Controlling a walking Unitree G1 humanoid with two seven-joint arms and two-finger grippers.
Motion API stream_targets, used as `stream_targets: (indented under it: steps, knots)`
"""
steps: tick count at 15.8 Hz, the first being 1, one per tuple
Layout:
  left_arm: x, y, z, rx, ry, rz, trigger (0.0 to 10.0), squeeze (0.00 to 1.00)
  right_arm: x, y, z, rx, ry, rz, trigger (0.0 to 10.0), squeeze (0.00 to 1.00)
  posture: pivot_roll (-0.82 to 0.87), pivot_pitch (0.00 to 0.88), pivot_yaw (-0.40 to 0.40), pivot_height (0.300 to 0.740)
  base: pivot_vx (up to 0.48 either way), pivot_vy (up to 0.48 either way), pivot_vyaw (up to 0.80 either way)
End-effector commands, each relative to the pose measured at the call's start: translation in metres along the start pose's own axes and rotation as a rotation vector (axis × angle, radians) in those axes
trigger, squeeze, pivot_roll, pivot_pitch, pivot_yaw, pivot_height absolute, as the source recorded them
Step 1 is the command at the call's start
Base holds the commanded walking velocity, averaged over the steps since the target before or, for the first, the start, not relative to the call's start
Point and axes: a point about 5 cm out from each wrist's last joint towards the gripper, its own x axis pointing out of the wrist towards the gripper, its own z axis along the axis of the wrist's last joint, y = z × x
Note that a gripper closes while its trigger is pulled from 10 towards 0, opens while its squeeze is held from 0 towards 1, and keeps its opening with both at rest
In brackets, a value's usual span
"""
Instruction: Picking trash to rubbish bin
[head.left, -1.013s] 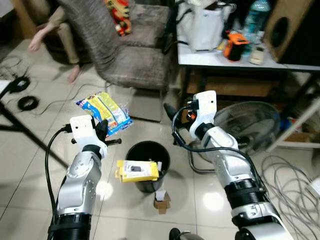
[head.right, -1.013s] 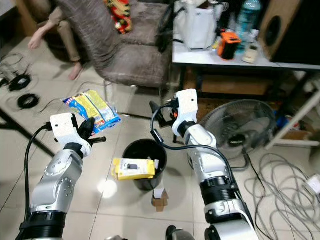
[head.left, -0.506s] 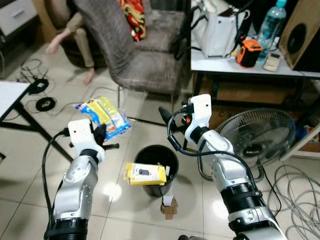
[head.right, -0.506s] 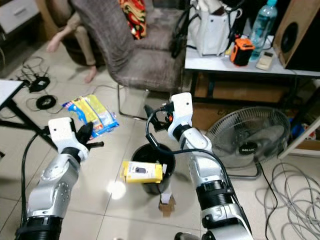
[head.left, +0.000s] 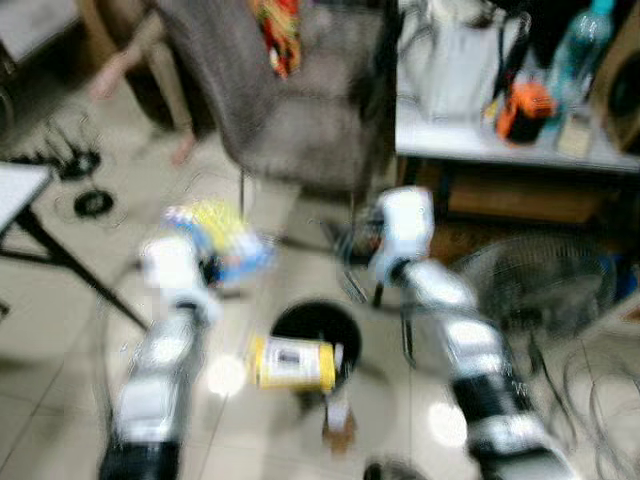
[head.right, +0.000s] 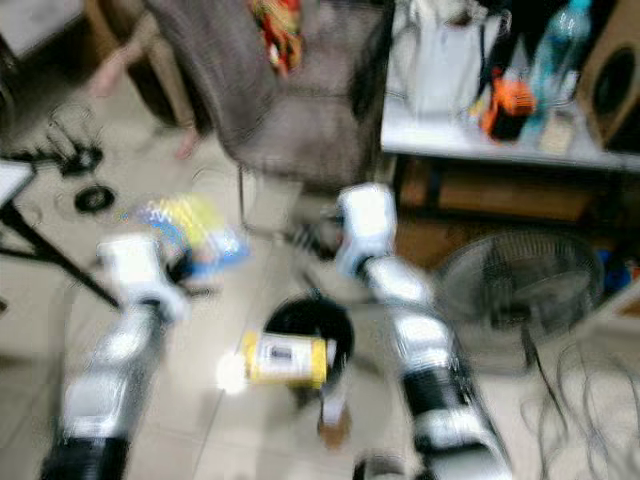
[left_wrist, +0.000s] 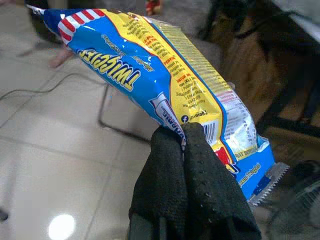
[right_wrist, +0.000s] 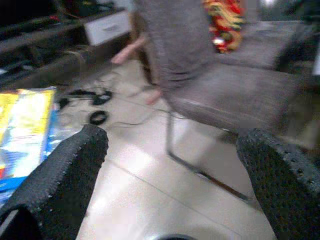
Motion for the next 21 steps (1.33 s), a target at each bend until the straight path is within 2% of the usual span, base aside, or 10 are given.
stream_targets:
  steps: [1, 7, 15, 21]
  knots:
    - [-0.003, 0.011, 0.004, 0.015, -0.008, 0.031, 10.0, 0.00, 0.004, 0.013, 0.005, -0.001, -0.018, 0.040, 10.0, 0.00, -0.06, 0.123, 0.043, 0.740, 0.296, 0.000, 0.00]
    - [-0.003, 0.011, 0.001, 0.020, 0.008, 0.036, 10.0, 0.00, 0.004, 0.012, 0.005, -0.006, -0.012, 0.036, 10.0, 0.00, -0.06, 0.128, 0.040, 0.740, 0.300, 0.000, 0.00]
    - [-0.005, 0.012, -0.003, 0.011, 0.028, 0.040, 10.0, 0.00, 0.003, 0.012, 0.002, -0.004, 0.005, 0.035, 10.0, 0.00, -0.06, 0.133, 0.039, 0.740, 0.000, 0.000, 0.00]
    - [-0.006, 0.008, -0.008, 0.005, 0.063, 0.029, 10.0, 0.00, 0.001, 0.013, -0.002, 0.000, 0.022, 0.035, 10.0, 0.00, -0.06, 0.144, 0.039, 0.740, 0.000, 0.000, -0.64]
